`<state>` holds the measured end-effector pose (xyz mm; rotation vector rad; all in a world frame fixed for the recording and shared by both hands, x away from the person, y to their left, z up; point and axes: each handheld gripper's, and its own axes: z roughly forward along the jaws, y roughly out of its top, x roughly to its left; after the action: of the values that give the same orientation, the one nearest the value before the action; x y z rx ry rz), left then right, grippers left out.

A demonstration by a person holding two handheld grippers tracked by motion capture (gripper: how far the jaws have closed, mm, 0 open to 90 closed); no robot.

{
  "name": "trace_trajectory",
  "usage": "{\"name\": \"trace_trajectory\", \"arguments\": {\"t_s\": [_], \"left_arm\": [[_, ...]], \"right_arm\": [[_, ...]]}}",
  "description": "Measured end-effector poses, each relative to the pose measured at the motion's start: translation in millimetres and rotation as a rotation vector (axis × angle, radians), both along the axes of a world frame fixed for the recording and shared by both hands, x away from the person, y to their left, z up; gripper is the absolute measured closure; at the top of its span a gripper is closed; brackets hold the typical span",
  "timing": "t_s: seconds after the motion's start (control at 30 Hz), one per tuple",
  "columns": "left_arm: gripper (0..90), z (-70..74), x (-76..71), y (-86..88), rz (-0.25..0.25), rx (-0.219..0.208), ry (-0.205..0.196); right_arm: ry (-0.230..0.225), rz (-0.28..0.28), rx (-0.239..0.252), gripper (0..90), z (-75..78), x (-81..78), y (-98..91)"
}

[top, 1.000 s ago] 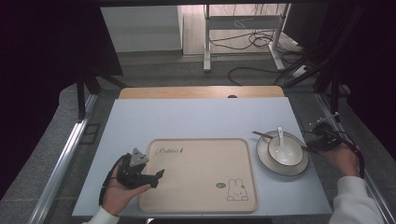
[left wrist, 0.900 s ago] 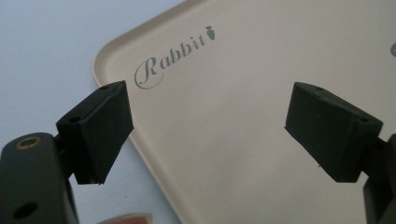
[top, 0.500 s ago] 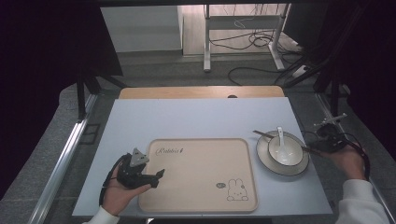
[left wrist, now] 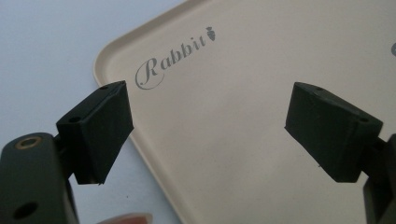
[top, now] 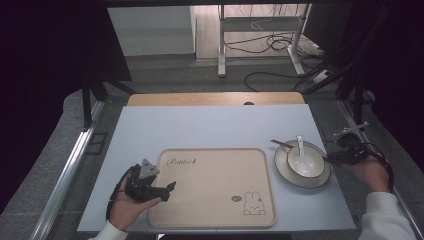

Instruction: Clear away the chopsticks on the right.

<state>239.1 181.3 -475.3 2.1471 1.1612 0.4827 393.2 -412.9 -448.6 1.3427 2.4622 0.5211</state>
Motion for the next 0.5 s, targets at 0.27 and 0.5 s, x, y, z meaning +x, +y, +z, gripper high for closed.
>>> {"name": "trace_trajectory", "arguments": {"t_s": [0.27,0.5], "left_arm": [[14.9,-0.2,0.0,-0.1,-0.001,0.0,0.002],[14.8,-0.5,0.1,0.0,-0.001,0.001,0.003]], "right_arm": [[0.009,0.009,0.0,88.7,-0.3,-0.3,0.4],[0.016,0.013,-0.011,88.7,-2.6,1.2,3.4]]}}
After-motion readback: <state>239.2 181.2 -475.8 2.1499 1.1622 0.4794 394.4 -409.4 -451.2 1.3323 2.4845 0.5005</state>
